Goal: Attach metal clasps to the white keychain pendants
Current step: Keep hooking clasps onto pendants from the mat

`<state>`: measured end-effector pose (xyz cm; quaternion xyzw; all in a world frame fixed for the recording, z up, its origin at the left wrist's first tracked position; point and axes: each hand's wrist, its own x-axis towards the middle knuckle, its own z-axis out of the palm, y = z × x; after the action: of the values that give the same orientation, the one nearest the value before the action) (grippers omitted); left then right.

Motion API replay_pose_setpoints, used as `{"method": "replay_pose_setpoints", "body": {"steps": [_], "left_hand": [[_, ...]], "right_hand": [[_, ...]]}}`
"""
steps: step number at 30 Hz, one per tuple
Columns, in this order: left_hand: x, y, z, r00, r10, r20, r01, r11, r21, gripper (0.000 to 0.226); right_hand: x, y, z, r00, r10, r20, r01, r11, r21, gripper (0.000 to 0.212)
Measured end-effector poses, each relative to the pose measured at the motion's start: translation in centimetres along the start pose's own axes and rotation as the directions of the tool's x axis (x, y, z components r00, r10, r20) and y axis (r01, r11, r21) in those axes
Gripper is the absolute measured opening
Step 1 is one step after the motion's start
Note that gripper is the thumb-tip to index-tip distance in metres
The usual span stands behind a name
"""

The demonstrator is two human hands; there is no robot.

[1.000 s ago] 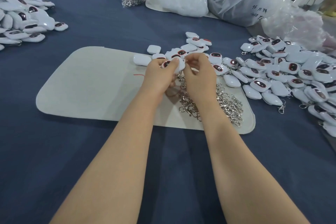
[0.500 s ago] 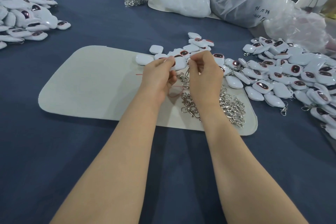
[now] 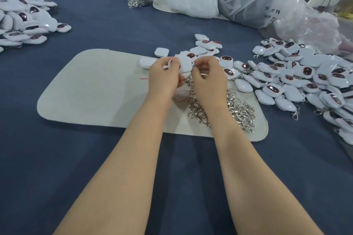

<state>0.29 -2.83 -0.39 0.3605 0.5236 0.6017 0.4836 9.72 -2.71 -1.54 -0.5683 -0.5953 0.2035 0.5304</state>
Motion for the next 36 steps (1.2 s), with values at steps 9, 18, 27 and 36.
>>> {"method": "replay_pose_setpoints", "body": {"steps": [9, 18, 27, 36], "left_hand": [[-0.1, 0.5, -0.6, 0.933, -0.333, 0.137, 0.360, 0.857, -0.369, 0.014], [0.0, 0.3, -0.2, 0.956, -0.277, 0.095, 0.292, 0.891, -0.347, 0.014], [-0.1, -0.2, 0.1, 0.981, 0.188, -0.055, -0.180, 0.976, 0.126, 0.012], [-0.4, -0.8, 0.2, 0.784, 0.600, 0.160, -0.585, 0.627, 0.515, 0.025]], "right_hand": [[-0.3, -0.5, 0.0, 0.990, -0.092, -0.108, 0.097, 0.994, 0.041, 0.014], [-0.1, -0.4, 0.1, 0.987, -0.109, -0.119, 0.103, 0.993, -0.055, 0.011], [0.2, 0.1, -0.1, 0.993, -0.115, -0.034, 0.107, 0.978, -0.178, 0.010], [0.2, 0.5, -0.4, 0.973, -0.203, 0.111, 0.229, 0.911, -0.344, 0.015]]}}
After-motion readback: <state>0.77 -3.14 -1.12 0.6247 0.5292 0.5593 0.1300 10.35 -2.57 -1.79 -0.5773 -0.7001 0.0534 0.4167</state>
